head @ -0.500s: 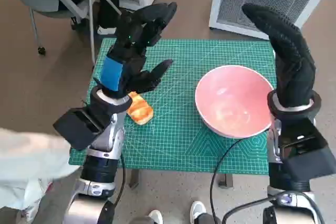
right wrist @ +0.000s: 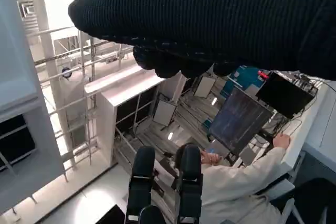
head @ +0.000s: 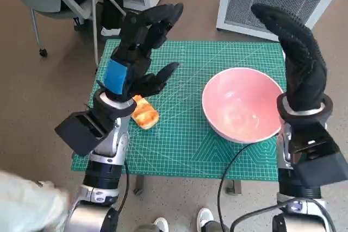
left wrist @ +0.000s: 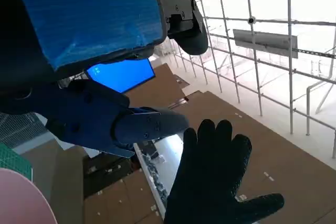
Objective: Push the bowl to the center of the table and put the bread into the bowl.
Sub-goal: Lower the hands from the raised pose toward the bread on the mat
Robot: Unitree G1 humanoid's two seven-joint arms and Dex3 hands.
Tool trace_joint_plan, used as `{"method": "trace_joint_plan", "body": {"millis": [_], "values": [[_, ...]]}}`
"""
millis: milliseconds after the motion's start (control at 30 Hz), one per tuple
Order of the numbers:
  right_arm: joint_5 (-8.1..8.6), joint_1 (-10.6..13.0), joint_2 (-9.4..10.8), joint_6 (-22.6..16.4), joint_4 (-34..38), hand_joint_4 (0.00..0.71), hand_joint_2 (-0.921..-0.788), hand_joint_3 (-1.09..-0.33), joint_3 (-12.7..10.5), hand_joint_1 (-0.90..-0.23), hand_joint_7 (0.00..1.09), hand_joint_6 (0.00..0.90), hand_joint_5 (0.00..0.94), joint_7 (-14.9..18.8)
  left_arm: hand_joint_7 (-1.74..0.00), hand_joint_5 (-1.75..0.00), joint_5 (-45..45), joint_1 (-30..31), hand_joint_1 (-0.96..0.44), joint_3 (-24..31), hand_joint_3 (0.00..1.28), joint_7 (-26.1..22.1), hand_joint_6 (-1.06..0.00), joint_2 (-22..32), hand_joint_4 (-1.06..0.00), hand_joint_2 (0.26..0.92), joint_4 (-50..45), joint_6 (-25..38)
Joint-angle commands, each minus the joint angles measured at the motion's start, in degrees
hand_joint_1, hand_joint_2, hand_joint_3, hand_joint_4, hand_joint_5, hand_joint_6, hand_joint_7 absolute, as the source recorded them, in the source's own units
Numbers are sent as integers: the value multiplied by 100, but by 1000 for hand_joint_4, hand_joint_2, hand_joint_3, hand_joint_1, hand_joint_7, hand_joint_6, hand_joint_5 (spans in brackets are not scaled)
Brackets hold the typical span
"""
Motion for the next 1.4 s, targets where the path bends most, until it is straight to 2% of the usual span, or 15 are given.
{"method": "trace_joint_plan", "body": {"millis": [33,333,467,600,767,867,1000,1100,1200,1400], "values": [[32,59,43,42,31,230,-921,-748,33,-579,525,-1,0,30,-900,-12,-3,-53,-438,18,403,-24,-4,44,-331,921,-2,-40],[114,96,-45,-26,119,226,-921,-750,-31,-567,526,-1,0,87,-904,-12,-26,-12,-437,16,404,-17,-2,25,-331,921,-47,-9],[243,170,-215,-264,458,225,-921,-754,-201,-550,526,-1,0,163,-908,-12,-74,15,-428,28,404,-29,0,23,-330,921,-77,15],[182,229,-385,-560,1012,225,-921,-765,-446,-540,535,-1,0,32,-910,-12,-91,64,-420,36,404,-22,1,28,-330,921,-138,33],[-246,361,-558,-673,1851,228,-921,-775,-849,-548,541,-1,2,-668,-911,-11,-162,122,-404,72,404,-46,1,45,-328,921,-225,96],[-376,384,-651,-706,2414,229,-921,-773,-1018,-556,537,-1,2,-1037,-904,-10,-195,150,-403,92,404,-47,1,46,-325,921,-248,119],[-309,342,-765,-667,3292,229,-921,-773,-1195,-547,535,4,2,-1344,-893,-9,-199,180,-404,120,405,-34,1,43,-322,921,-244,109],[-412,339,-830,-591,3825,232,-921,-776,-1222,-539,533,10,3,-1711,-887,-9,-181,195,-406,126,405,-7,1,28,-322,921,-244,101],[-514,351,-847,-506,4216,237,-921,-783,-1195,-519,474,47,3,-2051,-884,-9,-163,210,-403,130,405,19,1,17,-321,921,-253,100],[-402,327,-708,-230,4789,232,-921,-808,-1206,-488,422,78,0,-2174,-881,-8,-169,227,-400,139,405,34,1,18,-319,921,-270,122]]}}
